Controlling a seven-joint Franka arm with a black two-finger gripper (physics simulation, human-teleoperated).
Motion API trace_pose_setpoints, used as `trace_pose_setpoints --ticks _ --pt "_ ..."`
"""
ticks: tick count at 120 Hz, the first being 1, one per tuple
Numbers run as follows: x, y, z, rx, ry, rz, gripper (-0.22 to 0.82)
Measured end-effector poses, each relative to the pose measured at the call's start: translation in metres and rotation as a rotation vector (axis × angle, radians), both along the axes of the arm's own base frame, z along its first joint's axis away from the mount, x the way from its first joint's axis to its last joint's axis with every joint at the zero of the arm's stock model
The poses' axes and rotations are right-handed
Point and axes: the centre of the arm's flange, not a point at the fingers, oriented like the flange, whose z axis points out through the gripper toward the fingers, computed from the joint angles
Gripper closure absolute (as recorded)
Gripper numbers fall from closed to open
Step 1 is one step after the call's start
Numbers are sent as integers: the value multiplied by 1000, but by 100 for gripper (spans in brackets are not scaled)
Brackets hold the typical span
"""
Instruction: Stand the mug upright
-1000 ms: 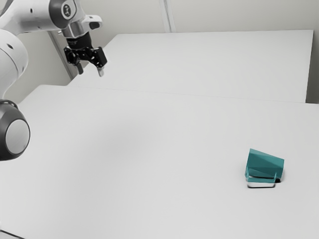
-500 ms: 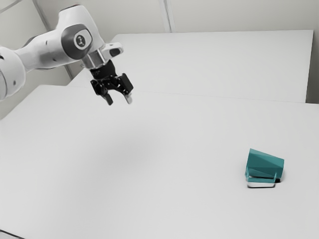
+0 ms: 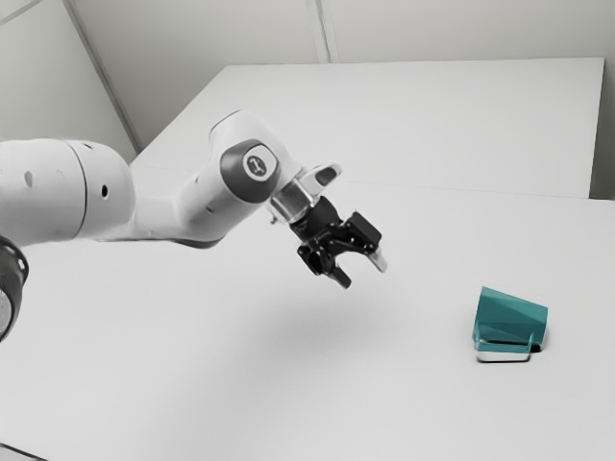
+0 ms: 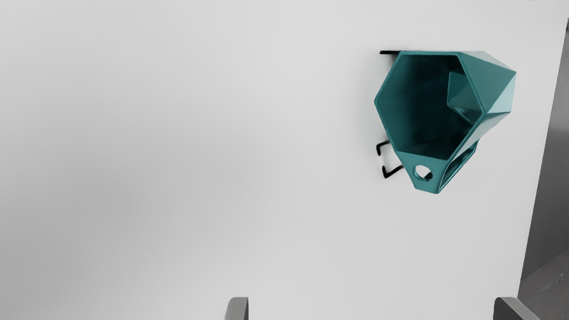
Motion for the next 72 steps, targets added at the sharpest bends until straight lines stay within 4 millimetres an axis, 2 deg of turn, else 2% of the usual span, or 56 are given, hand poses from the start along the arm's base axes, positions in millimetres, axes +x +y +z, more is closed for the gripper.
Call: trace_pose_setpoints --ticks 10,22,44,72 --pt "0 -1 -28 -66 31 48 0" --pt "1 -9 -48 -136 34 77 0" --pt "-3 -42 -60 -204 -26 40 0" --pt "7 -86 -77 -235 -106 -46 0"
